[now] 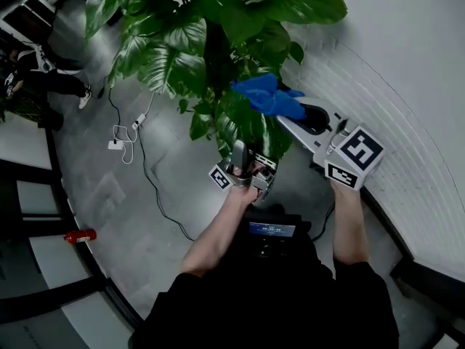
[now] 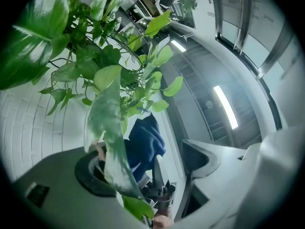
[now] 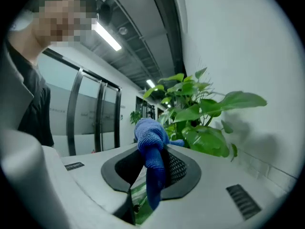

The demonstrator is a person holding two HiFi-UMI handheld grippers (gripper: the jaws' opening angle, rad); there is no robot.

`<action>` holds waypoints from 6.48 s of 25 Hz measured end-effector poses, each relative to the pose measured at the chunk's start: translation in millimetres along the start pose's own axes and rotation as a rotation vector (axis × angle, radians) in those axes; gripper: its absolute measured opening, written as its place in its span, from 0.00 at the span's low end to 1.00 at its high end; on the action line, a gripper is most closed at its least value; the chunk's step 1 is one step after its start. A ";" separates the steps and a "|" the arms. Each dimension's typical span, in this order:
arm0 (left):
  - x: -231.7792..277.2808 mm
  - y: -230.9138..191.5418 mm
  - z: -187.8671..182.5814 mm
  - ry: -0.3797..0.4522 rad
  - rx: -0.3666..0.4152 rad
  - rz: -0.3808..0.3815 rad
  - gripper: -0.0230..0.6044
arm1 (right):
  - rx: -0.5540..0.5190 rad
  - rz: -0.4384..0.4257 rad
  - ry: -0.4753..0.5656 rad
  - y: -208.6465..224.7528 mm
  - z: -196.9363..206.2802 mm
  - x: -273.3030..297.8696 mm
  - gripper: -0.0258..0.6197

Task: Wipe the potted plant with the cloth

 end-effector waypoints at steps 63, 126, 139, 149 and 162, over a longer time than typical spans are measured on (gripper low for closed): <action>-0.8 -18.0 21.5 0.012 0.006 -0.054 0.71 | 0.440 -0.013 0.047 -51.7 113.9 -103.0 0.19; -99.3 136.0 -84.7 -0.285 0.167 -0.265 0.70 | 0.754 0.028 0.316 -190.5 111.5 -15.0 0.19; -133.7 255.6 -141.0 -0.361 0.197 -0.232 0.70 | 0.661 0.242 0.319 -321.4 96.7 10.8 0.19; -129.3 286.0 -114.4 -0.426 0.288 -0.209 0.70 | 0.611 0.147 0.343 -345.7 74.9 4.0 0.18; -156.8 291.8 -21.9 -0.526 0.307 -0.296 0.70 | 0.651 0.170 0.406 -357.3 71.0 -100.1 0.18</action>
Point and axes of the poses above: the fingertips, and each gripper's own axes: x forward along the fingers, y to its right, z out of its underside, the point moved 5 cm from there along -x, backward along the fingers, and after that the axes turned 15 degrees about y, right-handed, at the moved point
